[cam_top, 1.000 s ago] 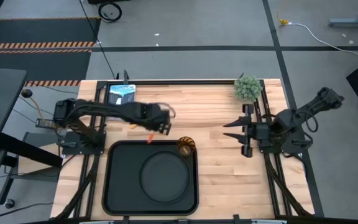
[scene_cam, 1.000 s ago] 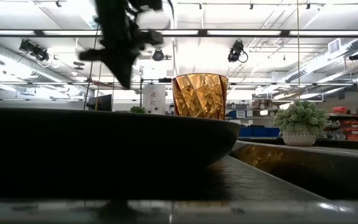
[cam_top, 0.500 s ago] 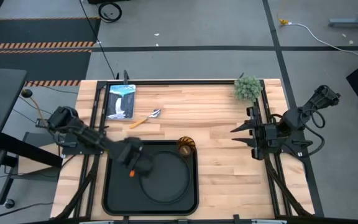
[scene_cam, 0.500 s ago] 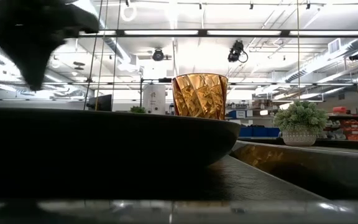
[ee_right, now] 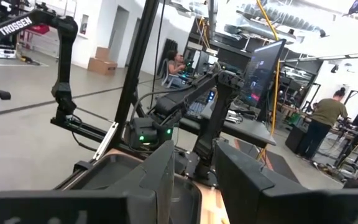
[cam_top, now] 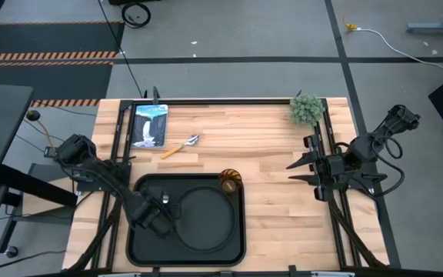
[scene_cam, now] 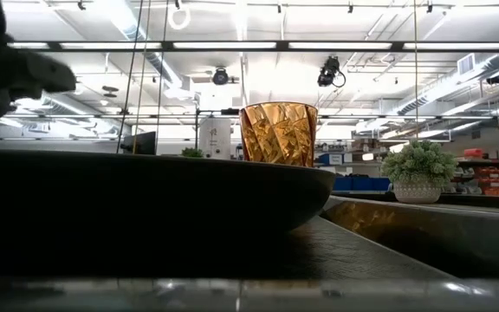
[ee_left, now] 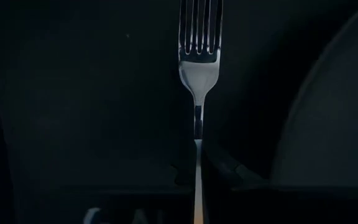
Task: Pick and place plate/cup/fork/spoon on tray
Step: Put the orange fork to the left of the black plate on the black serving tray, then put the yellow spoon to the left of the orange fork on the black serving tray
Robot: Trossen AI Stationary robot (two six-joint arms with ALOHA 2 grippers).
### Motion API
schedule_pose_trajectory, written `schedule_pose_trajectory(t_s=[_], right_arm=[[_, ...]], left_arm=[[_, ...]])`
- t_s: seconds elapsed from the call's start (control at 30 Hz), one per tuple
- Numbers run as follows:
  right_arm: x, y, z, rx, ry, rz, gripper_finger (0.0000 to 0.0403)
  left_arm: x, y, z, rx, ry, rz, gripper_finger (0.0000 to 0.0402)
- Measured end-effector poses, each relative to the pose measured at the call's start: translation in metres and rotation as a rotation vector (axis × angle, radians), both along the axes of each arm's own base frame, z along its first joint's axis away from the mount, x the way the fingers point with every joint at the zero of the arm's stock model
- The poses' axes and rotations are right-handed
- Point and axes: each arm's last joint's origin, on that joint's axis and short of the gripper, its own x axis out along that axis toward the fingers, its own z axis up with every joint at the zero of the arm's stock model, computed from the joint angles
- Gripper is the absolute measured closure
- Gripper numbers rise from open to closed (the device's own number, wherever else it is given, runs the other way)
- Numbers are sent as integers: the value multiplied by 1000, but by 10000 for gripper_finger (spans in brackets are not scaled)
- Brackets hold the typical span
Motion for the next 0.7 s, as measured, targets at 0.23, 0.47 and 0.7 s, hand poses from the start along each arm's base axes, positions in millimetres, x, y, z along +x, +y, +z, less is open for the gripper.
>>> schedule_pose_trajectory(t_s=[0.23, 0.47, 0.7], right_arm=[[1, 1, -1, 4, 7, 1, 282], [1, 1, -1, 1, 12, 2, 282], [1, 1, -1, 1, 12, 2, 282]], left_arm=[[-1, -2, -17, -15, 61, 17, 388], [2, -4, -22, -7, 66, 12, 355], [4, -5, -11, 20, 102, 0, 305]])
